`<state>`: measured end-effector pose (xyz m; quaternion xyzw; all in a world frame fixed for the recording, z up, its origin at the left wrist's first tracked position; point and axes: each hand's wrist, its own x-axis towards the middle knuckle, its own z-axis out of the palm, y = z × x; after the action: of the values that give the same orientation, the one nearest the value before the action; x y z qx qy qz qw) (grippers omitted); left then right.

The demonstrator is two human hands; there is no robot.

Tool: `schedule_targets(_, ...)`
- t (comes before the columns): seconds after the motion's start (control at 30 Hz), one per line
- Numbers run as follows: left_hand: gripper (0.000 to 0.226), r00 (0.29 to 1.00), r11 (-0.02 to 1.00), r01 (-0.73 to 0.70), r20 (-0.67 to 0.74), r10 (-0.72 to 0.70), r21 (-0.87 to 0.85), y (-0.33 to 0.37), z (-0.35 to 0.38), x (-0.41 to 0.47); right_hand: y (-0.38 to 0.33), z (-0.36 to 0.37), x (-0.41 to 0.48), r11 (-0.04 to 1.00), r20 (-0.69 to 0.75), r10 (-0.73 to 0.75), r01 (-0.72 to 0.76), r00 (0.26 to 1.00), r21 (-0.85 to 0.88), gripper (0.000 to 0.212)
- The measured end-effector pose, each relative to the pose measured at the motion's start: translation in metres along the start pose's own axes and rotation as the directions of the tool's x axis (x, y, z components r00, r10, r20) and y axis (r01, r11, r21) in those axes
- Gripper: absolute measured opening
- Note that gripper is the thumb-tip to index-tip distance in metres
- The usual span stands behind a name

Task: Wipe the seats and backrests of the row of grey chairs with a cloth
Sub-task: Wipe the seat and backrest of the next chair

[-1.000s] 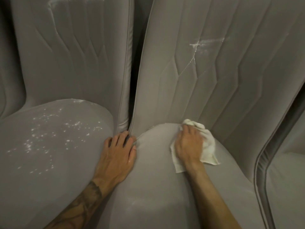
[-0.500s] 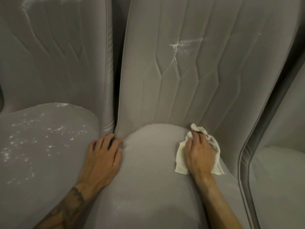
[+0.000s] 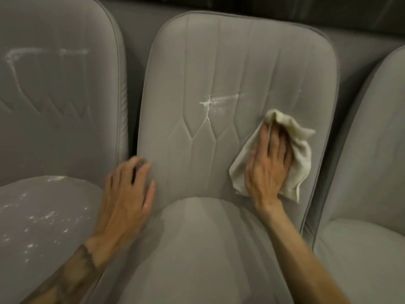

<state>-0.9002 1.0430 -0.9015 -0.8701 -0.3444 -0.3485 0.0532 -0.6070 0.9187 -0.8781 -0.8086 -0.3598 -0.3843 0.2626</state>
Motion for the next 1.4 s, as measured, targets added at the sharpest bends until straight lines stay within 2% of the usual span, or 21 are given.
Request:
schedule_targets(0.17,0.053,0.988,0.996,-0.062,-0.135,0.071,0.071,-0.002,0.010,0.084,0.012,-0.010,0.099,0.987,-0.166,-0.129,0.111,0.978,-0.115,0.060)
schedule_targets(0.3,0.056,0.960,0.976,-0.124,-0.227,0.165,0.181,-0.014,0.022,0.125,0.016,-0.014,0.132,0.981,-0.230,-0.149,0.115,0.962,-0.155,0.059)
schedule_targets(0.4,0.060,0.938,0.955,-0.126,-0.282,0.203,0.268,-0.020,0.034,0.130,0.012,-0.007,0.102,0.976,-0.185,-0.157,0.124,0.970,-0.177,0.062)
schedule_targets(0.5,0.062,0.933,0.952,-0.129,-0.291,0.212,0.278,-0.021,0.037,0.128,0.014,-0.003,0.063,0.965,-0.037,-0.194,0.184,0.980,-0.188,0.067)
schedule_targets(0.57,0.062,0.934,0.955,-0.125,-0.294,0.205,0.270,-0.020,0.036,0.128,0.016,-0.014,0.074,0.964,0.026,-0.223,0.224,0.974,-0.142,0.069)
schedule_targets(0.63,0.062,0.932,0.954,-0.122,-0.299,0.206,0.275,-0.020,0.036,0.129,0.015,-0.023,0.114,0.961,-0.059,-0.240,0.229,0.969,-0.153,0.066)
schedule_targets(0.73,0.063,0.928,0.952,-0.123,-0.307,0.211,0.281,-0.021,0.037,0.129,0.006,-0.032,0.180,0.978,-0.214,-0.166,0.133,0.963,-0.161,0.062)
schedule_targets(0.8,0.064,0.924,0.953,-0.127,-0.317,0.215,0.276,-0.022,0.038,0.130,-0.003,-0.024,0.179,0.984,-0.258,-0.116,0.076,0.959,-0.163,0.062)
schedule_targets(0.87,0.065,0.920,0.954,-0.130,-0.327,0.218,0.270,-0.022,0.040,0.130,-0.004,-0.010,0.144,0.982,-0.223,-0.141,0.108,0.964,-0.154,0.064)
schedule_targets(0.97,0.065,0.917,0.954,-0.133,-0.333,0.222,0.269,-0.023,0.041,0.130,0.001,0.004,0.071,0.958,-0.044,-0.243,0.232,0.969,-0.170,0.068)
schedule_targets(1.07,0.065,0.920,0.955,-0.134,-0.326,0.219,0.264,-0.022,0.038,0.129,0.008,-0.005,0.066,0.938,0.039,-0.295,0.297,0.955,-0.178,0.069)
schedule_targets(1.13,0.065,0.920,0.954,-0.135,-0.323,0.221,0.269,-0.021,0.037,0.129,0.004,-0.016,0.111,0.943,-0.043,-0.298,0.287,0.954,-0.166,0.068)
schedule_targets(1.27,0.065,0.922,0.951,-0.142,-0.312,0.227,0.273,-0.022,0.039,0.128,-0.015,-0.021,0.190,0.991,-0.274,-0.111,0.085,0.955,-0.105,0.063)
schedule_targets(1.33,0.065,0.922,0.953,-0.145,-0.313,0.228,0.268,-0.024,0.041,0.128,-0.017,-0.006,0.165,0.990,-0.300,-0.123,0.094,0.946,-0.108,0.063)
schedule_targets(1.4,0.066,0.920,0.953,-0.144,-0.319,0.228,0.267,-0.025,0.042,0.129,-0.014,0.013,0.107,0.980,-0.220,-0.191,0.171,0.957,-0.107,0.066)
